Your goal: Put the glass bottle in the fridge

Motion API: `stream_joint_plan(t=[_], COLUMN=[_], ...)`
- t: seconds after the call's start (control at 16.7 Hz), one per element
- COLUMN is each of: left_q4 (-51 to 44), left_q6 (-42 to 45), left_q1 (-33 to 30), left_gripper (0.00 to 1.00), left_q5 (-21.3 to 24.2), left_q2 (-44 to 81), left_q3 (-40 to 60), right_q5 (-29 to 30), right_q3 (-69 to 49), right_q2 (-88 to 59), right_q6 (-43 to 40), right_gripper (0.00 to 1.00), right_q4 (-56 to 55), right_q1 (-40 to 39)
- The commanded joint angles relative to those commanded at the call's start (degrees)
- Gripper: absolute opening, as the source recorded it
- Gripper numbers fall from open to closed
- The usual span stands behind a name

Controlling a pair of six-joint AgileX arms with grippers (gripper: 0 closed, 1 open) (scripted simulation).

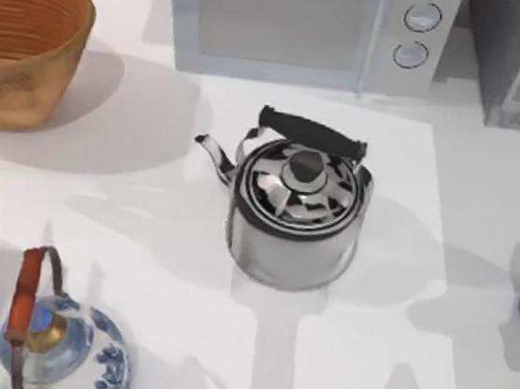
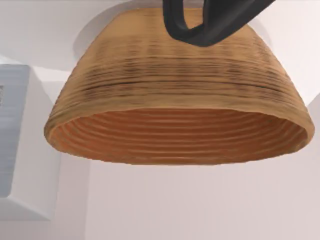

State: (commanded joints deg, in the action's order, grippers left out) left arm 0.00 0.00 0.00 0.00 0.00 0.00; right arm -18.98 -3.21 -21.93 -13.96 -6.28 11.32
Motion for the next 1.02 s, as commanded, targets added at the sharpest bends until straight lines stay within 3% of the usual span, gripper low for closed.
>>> stream_joint_plan(t=[0.42,0.66,0.84,1.02], left_q4=[0.0,0.0,0.0,0.0], left_q6=[0.0,0.0,0.0,0.0], left_q1=[0.0,0.0,0.0,0.0], left_gripper=[1.00,1.00,1.00,1.00], left_q5=[0.0,0.0,0.0,0.0], left_q2=[0.0,0.0,0.0,0.0], left_q3=[0.0,0.0,0.0,0.0], right_q5=[-29.3,-44.6,-52.6,-55.7], right_q3=[-7.7,-11.2,-12.7,-13.1], right_q2=[-43.4,-62.2,-70.2,-72.9], right_q6=[-19.0,-28.6,-34.0,-36.3], right_gripper=[1.00,1.00,1.00,1.00], right_q4=[-12.1,-17.8,-20.3,-21.1], right_q1=[17.2,23.3,25.0,25.3])
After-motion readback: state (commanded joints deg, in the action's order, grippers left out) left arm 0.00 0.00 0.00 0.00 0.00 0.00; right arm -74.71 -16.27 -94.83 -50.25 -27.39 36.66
